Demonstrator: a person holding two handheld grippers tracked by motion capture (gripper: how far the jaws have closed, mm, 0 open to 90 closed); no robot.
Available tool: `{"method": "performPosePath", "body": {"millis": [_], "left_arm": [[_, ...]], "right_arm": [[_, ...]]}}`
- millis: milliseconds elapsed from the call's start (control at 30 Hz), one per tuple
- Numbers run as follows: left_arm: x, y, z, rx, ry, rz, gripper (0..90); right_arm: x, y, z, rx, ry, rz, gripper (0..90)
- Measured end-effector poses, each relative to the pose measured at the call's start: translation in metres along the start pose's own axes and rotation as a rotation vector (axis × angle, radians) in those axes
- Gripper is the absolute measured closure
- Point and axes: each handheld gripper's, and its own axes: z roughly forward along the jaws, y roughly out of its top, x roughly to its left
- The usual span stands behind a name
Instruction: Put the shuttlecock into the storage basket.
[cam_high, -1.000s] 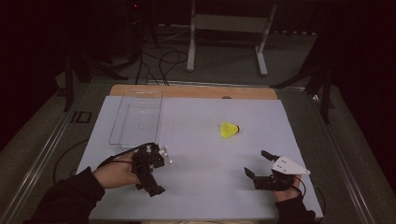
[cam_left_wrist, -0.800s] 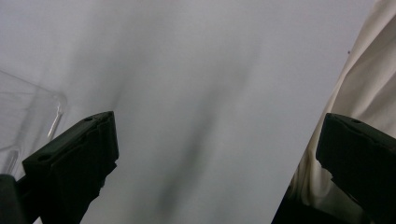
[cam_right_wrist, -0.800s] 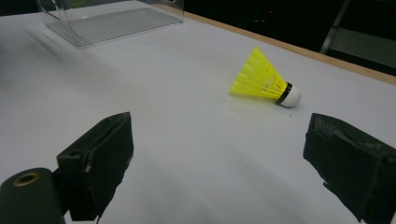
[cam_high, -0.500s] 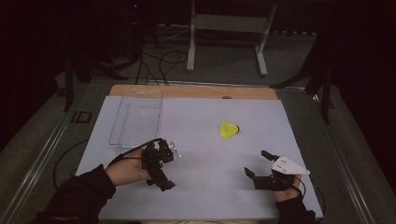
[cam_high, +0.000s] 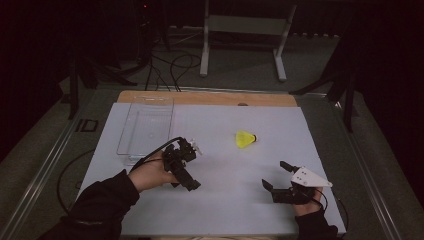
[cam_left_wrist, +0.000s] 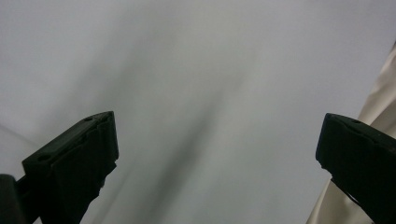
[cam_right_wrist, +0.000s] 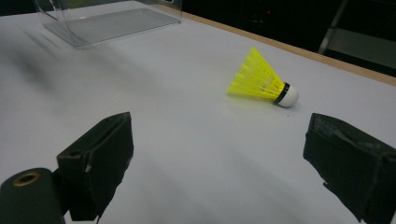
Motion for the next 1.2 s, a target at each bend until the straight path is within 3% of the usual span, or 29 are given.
{"method": "performPosePath", "body": {"millis": [267,433,700,800,1033,1200], "left_arm": [[-0.002,0.02,0.001,-0.077,-0.03,0.008,0.0],[-0.005,0.031,0.003,-0.124,-0.017,0.023,0.0],[-0.002,0.047,0.008,-0.213,-0.039,-0.013,0.0],[-0.002,0.054,0.012,-0.216,-0.043,-0.029,0.0],[-0.002,0.071,0.023,-0.195,0.004,-0.052,0.0],[-0.003,0.081,0.027,-0.213,0.011,-0.044,0.0]], "right_arm": [[0.001,0.0,0.0,0.001,-0.001,0.002,8.5],[0.0,0.0,-0.001,-0.001,0.001,0.002,8.5],[0.0,0.001,-0.001,-0.008,-0.005,0.0,8.5],[0.0,0.001,-0.001,-0.006,-0.004,-0.001,8.5],[0.0,0.001,-0.002,-0.008,-0.004,0.0,8.5],[0.0,0.001,-0.002,-0.009,-0.006,0.0,8.5]]}}
